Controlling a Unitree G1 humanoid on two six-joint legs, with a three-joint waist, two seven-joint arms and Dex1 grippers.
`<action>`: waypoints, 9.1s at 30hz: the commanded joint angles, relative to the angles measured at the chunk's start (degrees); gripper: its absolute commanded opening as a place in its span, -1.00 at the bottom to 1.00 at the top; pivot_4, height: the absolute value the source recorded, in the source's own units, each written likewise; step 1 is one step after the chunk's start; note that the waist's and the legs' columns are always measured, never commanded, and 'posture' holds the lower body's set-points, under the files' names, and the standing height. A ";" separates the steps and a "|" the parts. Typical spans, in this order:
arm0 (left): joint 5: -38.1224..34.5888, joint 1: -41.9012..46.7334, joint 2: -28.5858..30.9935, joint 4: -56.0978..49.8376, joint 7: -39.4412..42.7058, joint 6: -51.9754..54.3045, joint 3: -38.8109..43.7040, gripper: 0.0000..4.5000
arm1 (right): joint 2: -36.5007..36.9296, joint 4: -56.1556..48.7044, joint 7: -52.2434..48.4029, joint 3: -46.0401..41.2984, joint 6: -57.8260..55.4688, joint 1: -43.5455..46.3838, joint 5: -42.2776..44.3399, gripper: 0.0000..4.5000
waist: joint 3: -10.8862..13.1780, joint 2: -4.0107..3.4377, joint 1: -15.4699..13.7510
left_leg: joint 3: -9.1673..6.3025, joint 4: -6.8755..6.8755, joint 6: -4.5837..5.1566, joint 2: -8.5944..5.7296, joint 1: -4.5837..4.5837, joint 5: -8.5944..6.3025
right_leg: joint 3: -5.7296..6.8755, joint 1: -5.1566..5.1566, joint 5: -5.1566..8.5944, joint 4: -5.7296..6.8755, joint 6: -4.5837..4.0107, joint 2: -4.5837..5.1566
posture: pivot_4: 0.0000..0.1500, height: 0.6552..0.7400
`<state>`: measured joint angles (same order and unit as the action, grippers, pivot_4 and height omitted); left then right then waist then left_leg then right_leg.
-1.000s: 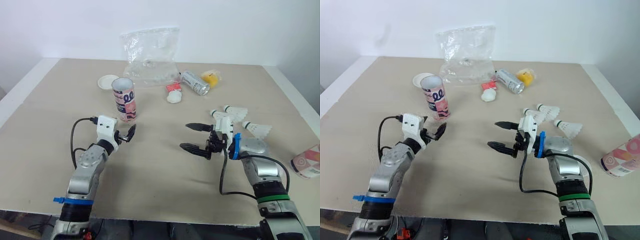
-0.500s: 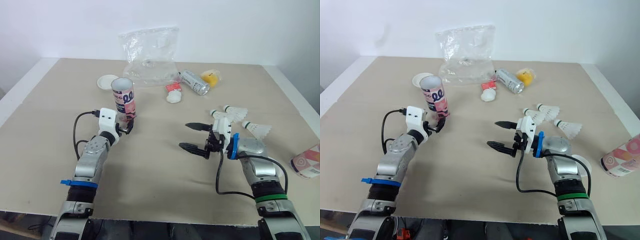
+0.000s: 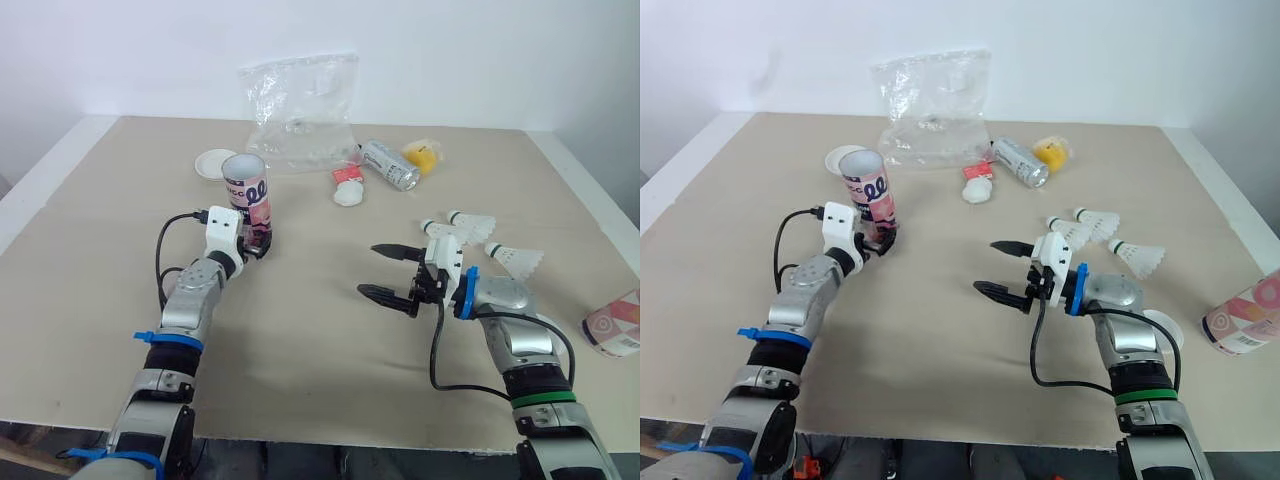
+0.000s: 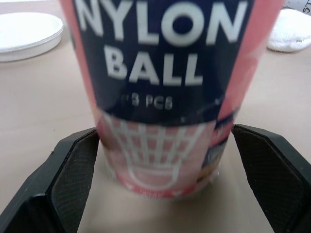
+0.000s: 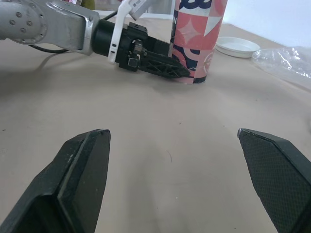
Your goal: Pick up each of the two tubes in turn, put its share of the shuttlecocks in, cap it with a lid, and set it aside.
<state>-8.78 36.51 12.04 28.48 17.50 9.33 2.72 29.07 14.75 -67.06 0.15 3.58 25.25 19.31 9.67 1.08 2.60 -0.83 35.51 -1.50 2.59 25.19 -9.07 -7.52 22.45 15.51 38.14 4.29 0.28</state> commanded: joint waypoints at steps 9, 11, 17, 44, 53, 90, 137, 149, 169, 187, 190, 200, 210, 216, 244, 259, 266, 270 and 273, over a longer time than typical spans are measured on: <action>1.60 9.26 1.81 14.88 4.44 -7.32 0.73 1.00 | 0.18 -4.87 1.45 0.36 -0.89 -0.75 0.36 1.00 | 0.01 0.01 0.00 | -0.02 -0.01 0.00 -0.02 0.02 0.00 | 0.02 0.01 0.02 -0.01 0.04 0.00 | 1.00 1.00; 1.43 11.15 1.75 18.14 4.74 -8.37 1.13 1.00 | 0.26 -5.08 1.63 0.38 -0.96 -0.81 0.33 1.00 | 0.01 0.01 -0.01 | -0.03 -0.02 0.00 -0.02 0.02 0.00 | 0.02 0.01 0.02 -0.01 0.03 0.00 | 1.00 1.00; 1.32 14.79 1.47 25.04 6.21 -11.82 1.52 1.00 | 0.53 -6.09 2.07 0.38 -1.50 -1.35 0.38 1.00 | 0.01 0.01 0.00 | -0.07 -0.02 0.00 -0.03 0.04 0.00 | 0.06 0.01 0.03 -0.01 0.05 0.00 | 1.00 1.00; 0.97 5.05 4.53 9.93 23.86 -22.16 -3.52 0.29 | 1.42 -14.43 8.41 -3.95 -5.39 -8.51 2.79 1.00 | 0.01 0.01 -0.14 | -0.17 -0.08 -0.04 -0.05 0.13 -0.01 | 0.13 0.02 0.02 0.00 -0.08 0.03 | 1.00 1.00; -0.58 -4.43 10.14 -13.65 44.06 -14.66 -14.61 0.29 | 1.40 -25.62 20.04 -11.67 -13.70 -18.34 6.02 1.00 | 0.00 -0.01 0.00 | -0.20 -0.09 -0.09 -0.02 0.10 -0.04 | 0.16 0.02 0.06 0.02 -0.21 0.02 | 1.00 1.00; 3.58 4.32 17.76 -25.51 60.24 9.15 -27.21 0.29 | -2.95 0.95 39.21 -12.88 -22.76 2.42 1.16 1.00 | 0.04 -0.11 0.19 | -0.18 -0.07 0.09 0.03 0.12 -0.01 | 0.14 0.07 0.12 0.06 -0.24 -0.04 | 1.00 1.00; 2.54 8.69 14.83 -18.25 58.49 14.81 -26.47 0.29 | 26.52 -33.05 -6.48 -1.84 -5.34 12.76 0.80 -0.99 | 0.26 -0.43 0.18 | -0.21 0.07 0.09 0.03 0.11 -0.01 | 0.18 0.03 0.20 0.10 -0.09 -0.03 | 1.00 1.00; 3.62 8.17 14.50 -19.90 56.65 15.10 -26.45 0.29 | 24.75 -27.93 -11.45 5.83 3.23 18.21 -5.85 -0.99 | 0.27 -0.43 0.12 | -0.21 0.03 0.08 0.02 0.20 -0.01 | 0.19 0.15 0.23 0.11 -0.12 -0.01 | 1.00 1.00; 4.38 7.80 15.31 -19.86 55.19 15.03 -26.60 0.29 | 24.31 -28.36 -3.26 -3.83 -17.68 17.39 8.24 0.97 | 0.26 -0.42 0.08 | -0.25 0.06 0.08 0.02 0.20 0.00 | 0.19 0.13 0.10 0.19 -0.36 0.00 | 1.00 1.00; 3.36 5.08 13.87 -26.26 53.50 18.69 -27.25 0.29 | 11.44 -29.41 32.98 -34.85 -33.37 -21.56 7.52 0.97 | 0.20 -0.50 0.26 | -0.30 0.08 0.10 -0.05 0.07 0.01 | 0.21 0.07 0.26 0.39 -0.12 -0.01 | 1.00 1.00; 3.99 4.94 13.11 -26.55 51.52 19.87 -27.60 0.29 | 12.19 -28.07 32.06 -35.00 -33.24 -23.64 7.49 0.97 | 0.20 -0.50 0.18 | -0.32 0.10 0.16 -0.06 -0.06 0.05 | 0.22 -0.05 0.24 0.42 -0.12 -0.01 | 1.00 1.00; 3.80 5.12 12.51 -27.25 49.57 21.16 -27.68 0.29 | 12.94 -19.44 28.51 -31.71 -31.17 -22.38 7.15 0.97 | 0.20 -0.50 0.19 | -0.25 0.18 0.17 -0.07 -0.02 0.07 | 0.14 -0.04 0.21 0.41 -0.07 0.00 | 1.00 1.00; 3.63 4.68 13.63 -28.59 49.32 21.78 -27.47 0.29 | 13.39 -5.64 24.94 -25.39 -24.90 -14.73 3.66 0.97 | 0.20 -0.49 0.21 | -0.25 0.16 0.17 -0.08 -0.01 0.07 | 0.14 -0.04 0.24 0.40 -0.05 0.00 | 1.00 1.00; 3.61 4.55 14.28 -28.85 49.04 21.92 -27.51 0.29 | 13.48 -0.16 23.55 -22.82 -22.48 -10.41 2.32 0.97 | 0.21 -0.49 0.21 | -0.25 0.16 0.17 -0.08 -0.02 0.07 | 0.14 -0.05 0.23 0.40 -0.05 0.00 | 1.00 1.00; 4.13 5.17 15.63 -27.48 49.19 20.68 -27.46 0.29 | 11.94 14.22 25.24 -19.16 -16.20 -1.49 -1.24 -0.99 | 0.21 -0.49 0.23 | -0.25 0.13 0.17 -0.09 -0.01 0.07 | 0.13 -0.04 0.24 0.39 -0.04 0.00 | 1.00 1.00; 4.46 7.01 15.46 -23.27 50.72 17.74 -27.89 0.29 | 23.90 -29.82 19.45 -21.42 -24.61 -10.16 4.94 -0.99 | 0.23 -0.58 0.22 | -0.24 0.13 0.17 -0.10 -0.01 0.07 | 0.11 -0.01 0.25 0.40 -0.01 0.02 | 1.00 1.00; 4.53 8.28 14.65 -20.61 52.02 16.69 -27.84 0.29 | 33.72 -38.95 4.15 -10.18 -16.98 1.24 4.15 -0.99 | 0.25 -0.50 0.20 | -0.23 0.13 0.16 -0.04 -0.04 0.06 | 0.17 -0.01 0.29 0.36 -0.16 0.01 | 1.00 1.00; 4.60 8.66 14.17 -19.95 52.43 16.38 -27.73 0.29 | 33.58 -36.67 -2.19 -2.96 -10.96 7.69 1.07 -0.99 | 0.26 -0.49 0.15 | -0.22 0.11 0.14 -0.04 0.03 0.05 | 0.18 -0.01 0.26 0.22 -0.09 0.03 | 1.00 1.00; 4.60 8.75 13.86 -20.30 52.57 16.56 -27.71 0.29 | 31.91 -32.60 -5.19 1.30 -6.52 12.45 -1.94 -0.99 | 0.27 -0.48 0.07 | -0.23 0.10 0.12 -0.05 0.14 0.04 | 0.20 0.05 0.26 0.16 -0.07 0.05 | 1.00 1.00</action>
<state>-4.44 44.05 25.90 8.58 70.11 26.17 -25.20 61.16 -19.43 -70.63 0.94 -5.74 35.48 18.91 9.93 0.60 2.67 -1.06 35.61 -1.39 2.54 25.36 -9.04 -7.31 22.51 15.77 38.28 4.22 0.34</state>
